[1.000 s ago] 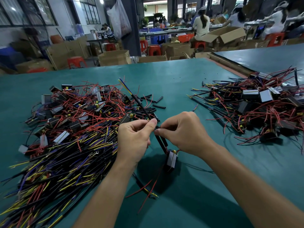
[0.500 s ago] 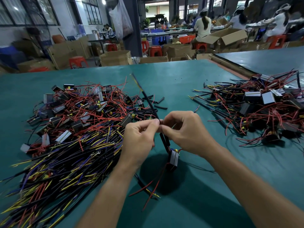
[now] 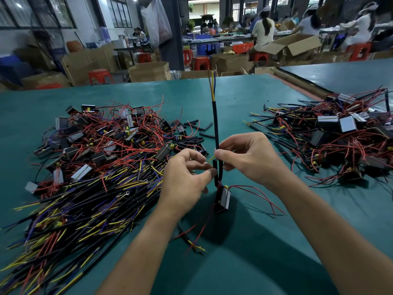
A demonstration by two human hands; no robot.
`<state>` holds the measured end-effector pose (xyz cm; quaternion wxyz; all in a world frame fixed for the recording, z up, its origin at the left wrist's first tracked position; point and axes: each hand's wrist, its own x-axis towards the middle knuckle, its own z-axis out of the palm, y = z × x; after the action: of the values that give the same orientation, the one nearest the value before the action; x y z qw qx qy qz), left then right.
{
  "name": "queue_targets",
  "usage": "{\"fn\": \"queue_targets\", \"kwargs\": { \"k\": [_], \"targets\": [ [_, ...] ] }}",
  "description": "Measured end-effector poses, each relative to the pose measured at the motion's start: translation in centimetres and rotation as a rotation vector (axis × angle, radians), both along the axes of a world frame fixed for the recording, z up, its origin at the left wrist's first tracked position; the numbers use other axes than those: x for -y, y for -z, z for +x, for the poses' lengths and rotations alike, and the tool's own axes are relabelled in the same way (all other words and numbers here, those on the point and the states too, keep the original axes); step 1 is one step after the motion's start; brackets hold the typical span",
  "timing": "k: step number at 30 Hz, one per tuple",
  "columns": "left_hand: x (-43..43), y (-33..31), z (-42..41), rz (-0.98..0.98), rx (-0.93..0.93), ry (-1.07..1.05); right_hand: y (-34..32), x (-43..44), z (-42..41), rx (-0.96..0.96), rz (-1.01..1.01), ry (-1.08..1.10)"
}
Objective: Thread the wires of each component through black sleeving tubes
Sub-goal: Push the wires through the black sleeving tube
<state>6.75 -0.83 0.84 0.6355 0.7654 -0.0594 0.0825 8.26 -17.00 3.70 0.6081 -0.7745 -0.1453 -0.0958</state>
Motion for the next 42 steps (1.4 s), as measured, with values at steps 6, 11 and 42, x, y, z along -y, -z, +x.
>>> {"fn": "queue_targets", "kwargs": {
  "k": [6, 11, 42],
  "targets": [
    [0.0, -0.4, -0.4, 0.074, 0.169, 0.007, -0.4, -0.1, -0.3, 0.019, 0.018, 0.018],
    [0.1, -0.2, -0.3, 0.107, 0.261, 0.016, -0.5, -0.2, -0.3, 0.031, 0.003, 0.007],
    [0.6, 1.0, 0.1, 0.109, 0.195, -0.002, -0.4, 0.4, -0.3, -0.121, 0.061, -0.032]
  ]
}}
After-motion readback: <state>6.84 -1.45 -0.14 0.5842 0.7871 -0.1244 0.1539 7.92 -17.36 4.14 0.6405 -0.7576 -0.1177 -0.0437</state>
